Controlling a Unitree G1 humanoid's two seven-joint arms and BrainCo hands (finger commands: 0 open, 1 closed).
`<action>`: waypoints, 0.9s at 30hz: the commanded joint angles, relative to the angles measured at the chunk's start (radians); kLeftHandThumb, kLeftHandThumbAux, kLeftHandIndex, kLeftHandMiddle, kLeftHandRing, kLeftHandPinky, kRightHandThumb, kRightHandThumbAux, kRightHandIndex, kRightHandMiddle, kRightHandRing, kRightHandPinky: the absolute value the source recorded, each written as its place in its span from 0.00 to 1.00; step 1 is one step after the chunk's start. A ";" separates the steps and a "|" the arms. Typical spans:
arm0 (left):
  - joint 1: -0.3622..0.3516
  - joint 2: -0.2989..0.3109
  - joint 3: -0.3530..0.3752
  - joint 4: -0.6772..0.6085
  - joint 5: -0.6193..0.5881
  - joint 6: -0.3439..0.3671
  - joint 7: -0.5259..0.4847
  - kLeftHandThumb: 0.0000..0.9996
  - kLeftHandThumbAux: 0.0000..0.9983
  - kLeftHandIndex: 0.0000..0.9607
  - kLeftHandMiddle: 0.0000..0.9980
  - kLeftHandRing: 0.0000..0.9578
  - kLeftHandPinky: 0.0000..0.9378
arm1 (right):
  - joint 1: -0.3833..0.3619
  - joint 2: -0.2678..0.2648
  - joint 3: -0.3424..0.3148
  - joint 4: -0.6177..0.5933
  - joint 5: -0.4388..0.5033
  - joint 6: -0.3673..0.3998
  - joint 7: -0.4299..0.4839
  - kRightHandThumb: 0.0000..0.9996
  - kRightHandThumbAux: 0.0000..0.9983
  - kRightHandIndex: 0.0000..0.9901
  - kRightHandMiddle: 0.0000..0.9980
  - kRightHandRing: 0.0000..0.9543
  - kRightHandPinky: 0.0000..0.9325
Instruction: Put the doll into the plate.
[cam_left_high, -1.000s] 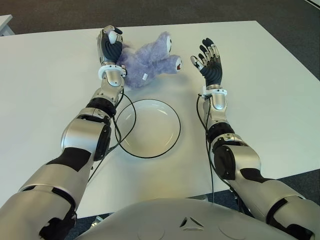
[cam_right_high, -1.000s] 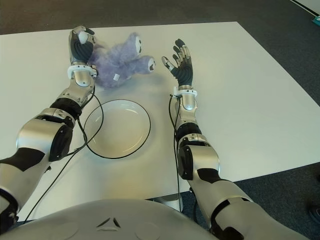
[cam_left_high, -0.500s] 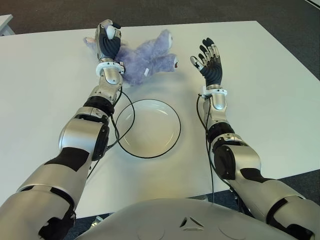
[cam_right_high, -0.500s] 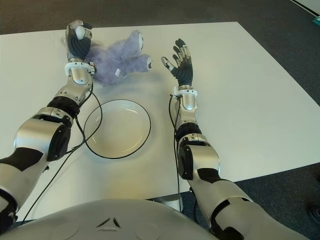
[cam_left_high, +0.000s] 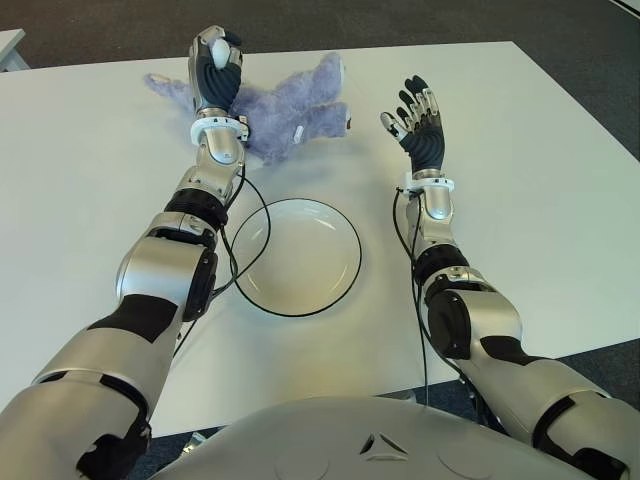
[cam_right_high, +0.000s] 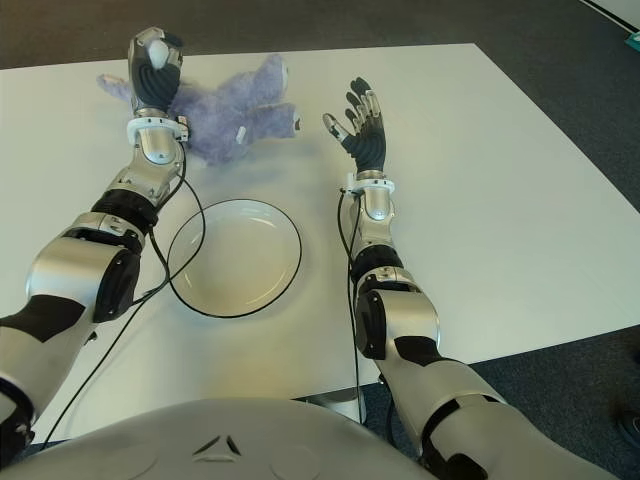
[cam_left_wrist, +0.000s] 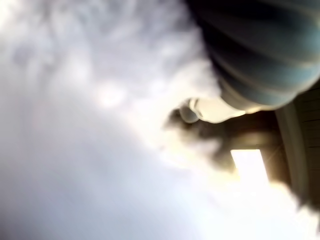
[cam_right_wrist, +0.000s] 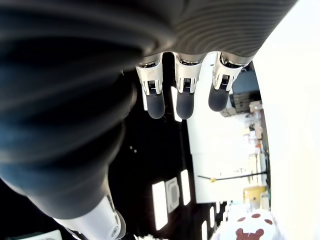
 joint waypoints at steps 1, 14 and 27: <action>0.010 0.021 -0.009 -0.017 0.020 0.007 0.005 0.74 0.70 0.46 0.87 0.91 0.92 | 0.070 0.025 -0.005 0.047 0.021 0.000 -0.001 0.26 0.86 0.08 0.10 0.09 0.08; 0.025 0.040 -0.019 -0.073 0.045 -0.007 -0.004 0.74 0.70 0.46 0.87 0.92 0.93 | 0.070 0.024 -0.004 0.048 0.018 -0.001 -0.004 0.27 0.85 0.08 0.10 0.08 0.08; 0.054 0.047 -0.027 -0.158 0.060 0.009 -0.004 0.74 0.69 0.46 0.87 0.92 0.93 | 0.069 0.026 -0.006 0.050 0.021 0.003 -0.003 0.29 0.85 0.10 0.10 0.08 0.08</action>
